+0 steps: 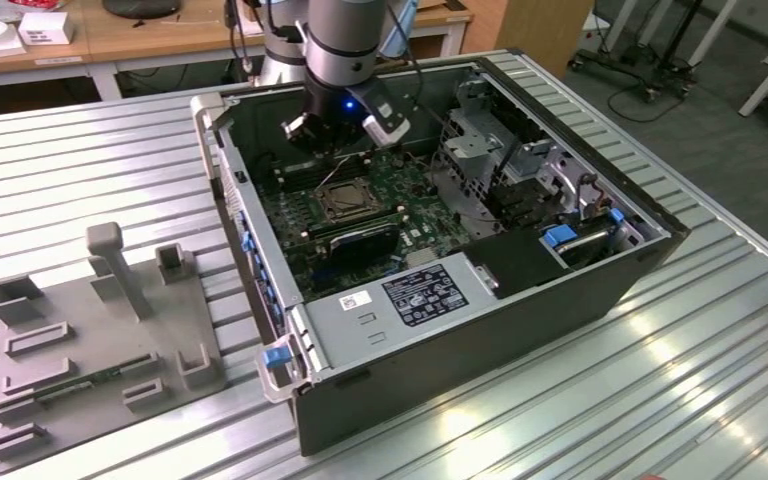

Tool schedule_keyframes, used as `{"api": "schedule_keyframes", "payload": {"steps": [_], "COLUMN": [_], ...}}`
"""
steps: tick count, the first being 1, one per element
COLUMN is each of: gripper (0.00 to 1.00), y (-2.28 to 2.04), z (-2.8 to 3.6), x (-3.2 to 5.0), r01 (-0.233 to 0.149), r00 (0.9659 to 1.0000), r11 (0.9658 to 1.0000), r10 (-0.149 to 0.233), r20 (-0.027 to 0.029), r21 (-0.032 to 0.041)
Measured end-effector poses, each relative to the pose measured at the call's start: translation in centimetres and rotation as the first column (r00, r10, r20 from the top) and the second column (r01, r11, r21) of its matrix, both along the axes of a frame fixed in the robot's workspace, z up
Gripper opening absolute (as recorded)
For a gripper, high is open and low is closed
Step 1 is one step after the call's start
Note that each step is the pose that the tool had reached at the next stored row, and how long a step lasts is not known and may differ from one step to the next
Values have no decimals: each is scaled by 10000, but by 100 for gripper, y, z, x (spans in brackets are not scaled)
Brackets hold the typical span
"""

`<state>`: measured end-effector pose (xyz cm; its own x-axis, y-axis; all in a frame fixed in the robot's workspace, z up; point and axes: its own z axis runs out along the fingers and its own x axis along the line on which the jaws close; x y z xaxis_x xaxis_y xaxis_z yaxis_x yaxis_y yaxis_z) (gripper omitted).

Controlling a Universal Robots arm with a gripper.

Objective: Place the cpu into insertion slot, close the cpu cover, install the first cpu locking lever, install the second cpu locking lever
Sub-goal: 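Install the first cpu locking lever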

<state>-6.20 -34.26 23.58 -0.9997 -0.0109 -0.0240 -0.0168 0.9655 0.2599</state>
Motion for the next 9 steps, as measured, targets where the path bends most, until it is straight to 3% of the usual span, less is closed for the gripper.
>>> {"api": "schedule_keyframes", "payload": {"steps": [5, 7, 9], "gripper": [11, 11, 11], "y": [0, 0, 1], "z": [-2, -3, -7], "x": [3, 4, 5], "r01": [-487, -480, -217], "r00": [9988, 9988, 9998], "r11": [9988, 9988, 9998], "r10": [487, 480, 217], "r20": [0, 2, 2], "r21": [4, 3, 5]}}
